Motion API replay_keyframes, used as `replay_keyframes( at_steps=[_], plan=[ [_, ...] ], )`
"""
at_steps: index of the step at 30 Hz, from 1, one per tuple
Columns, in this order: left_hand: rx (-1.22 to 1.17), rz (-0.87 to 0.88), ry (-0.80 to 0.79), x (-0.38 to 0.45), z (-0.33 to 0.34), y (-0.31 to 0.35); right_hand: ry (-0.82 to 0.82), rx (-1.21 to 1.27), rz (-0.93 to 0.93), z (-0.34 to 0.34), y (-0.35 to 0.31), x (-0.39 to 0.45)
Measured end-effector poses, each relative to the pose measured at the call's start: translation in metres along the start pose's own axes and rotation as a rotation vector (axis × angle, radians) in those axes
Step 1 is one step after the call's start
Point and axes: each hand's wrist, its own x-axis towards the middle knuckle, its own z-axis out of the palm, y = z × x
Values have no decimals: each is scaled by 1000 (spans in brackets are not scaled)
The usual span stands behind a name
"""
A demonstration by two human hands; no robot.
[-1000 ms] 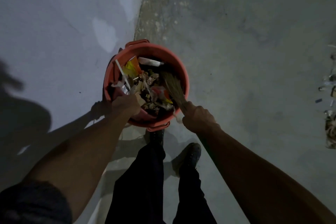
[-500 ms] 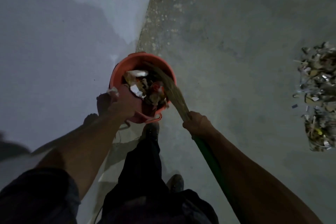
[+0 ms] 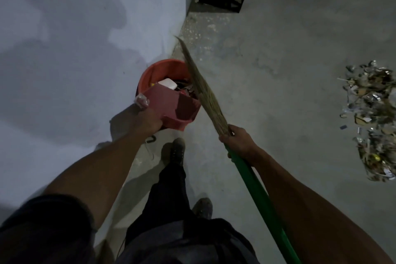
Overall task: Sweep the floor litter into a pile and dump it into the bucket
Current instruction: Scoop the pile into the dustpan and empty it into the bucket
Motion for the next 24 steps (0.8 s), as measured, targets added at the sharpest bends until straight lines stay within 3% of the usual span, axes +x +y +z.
replay_keyframes(
  at_steps=[6,8,12,15,18,21,24],
  plan=[
    [-85,72,-85,-7,-16,-2,-36,-58,-65,11,-7,-7],
    [-20,40,-112,18,-18,-8,-37,-67,-76,17,-13,2],
    [209,44,-16,86,-19,-30,-37,-70,-88,28,-30,32],
    [185,135,-50,114,-39,-17,-23,-65,-90,34,-48,57],
    [164,29,-126,157,-58,-7,-15,-44,-110,38,-70,84],
    [322,184,-124,197,-70,-9,-6,-38,-153,43,-89,108],
    [214,103,-127,222,-81,-5,5,-74,-243,51,-101,123]
  ],
)
